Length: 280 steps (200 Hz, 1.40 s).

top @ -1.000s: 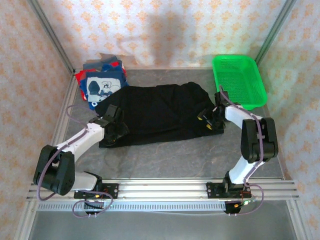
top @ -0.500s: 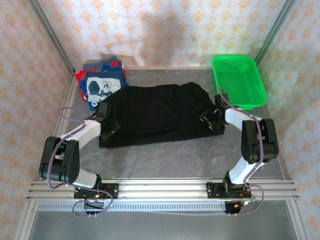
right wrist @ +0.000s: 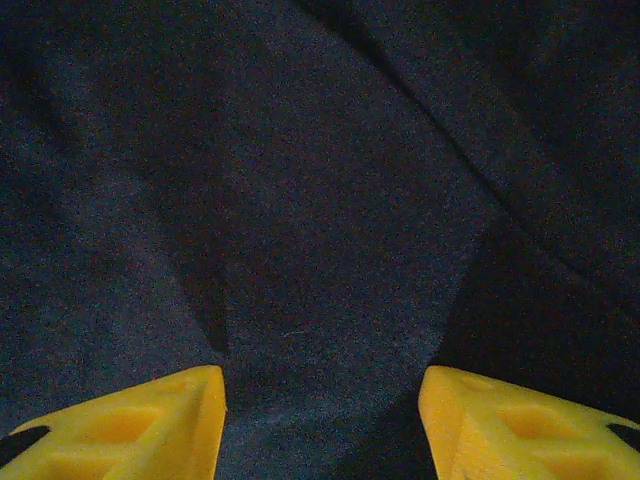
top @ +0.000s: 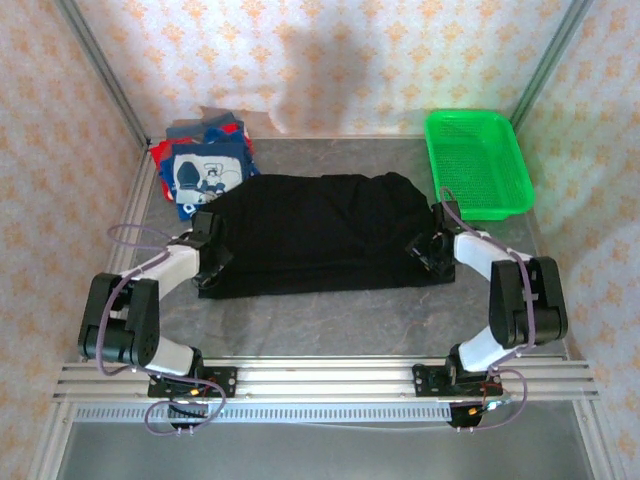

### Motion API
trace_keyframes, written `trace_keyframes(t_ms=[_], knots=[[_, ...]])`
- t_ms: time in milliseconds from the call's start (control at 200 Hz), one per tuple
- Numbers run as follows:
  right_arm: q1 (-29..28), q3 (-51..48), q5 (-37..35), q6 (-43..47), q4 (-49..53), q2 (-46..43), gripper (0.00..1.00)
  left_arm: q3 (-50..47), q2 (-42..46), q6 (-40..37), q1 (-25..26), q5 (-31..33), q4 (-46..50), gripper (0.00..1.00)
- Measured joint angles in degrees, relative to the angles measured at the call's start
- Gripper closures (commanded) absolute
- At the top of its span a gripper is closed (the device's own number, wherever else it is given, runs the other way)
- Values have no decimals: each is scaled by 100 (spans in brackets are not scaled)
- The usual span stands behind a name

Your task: Fold and stack the t-shirts

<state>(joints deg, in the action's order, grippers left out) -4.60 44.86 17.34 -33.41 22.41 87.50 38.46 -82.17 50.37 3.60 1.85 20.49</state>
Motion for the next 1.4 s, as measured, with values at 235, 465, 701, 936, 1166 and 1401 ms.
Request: trace_keyframes(t_ms=[235,465,701,936,1166,1401], knots=[[-61,-584,-413,-22,476,-743,44,-616,874,42,-2,101,319,39],[-101,-1141,-581,-63,787,-1484,44,-1158,1902,129,0,118,815,38],[-109,-1259,-584,-63,1075,-1768,42,-1224,2682,275,46,-9,1305,35],[-116,-721,-577,85,1705,-2402,32,-48,2603,153,935,-61,1788,28],[-125,424,57,457,1432,-1823,31,901,848,-131,1331,-774,1272,28],[-153,125,542,343,549,-247,31,1034,-691,-289,1283,-981,798,29]])
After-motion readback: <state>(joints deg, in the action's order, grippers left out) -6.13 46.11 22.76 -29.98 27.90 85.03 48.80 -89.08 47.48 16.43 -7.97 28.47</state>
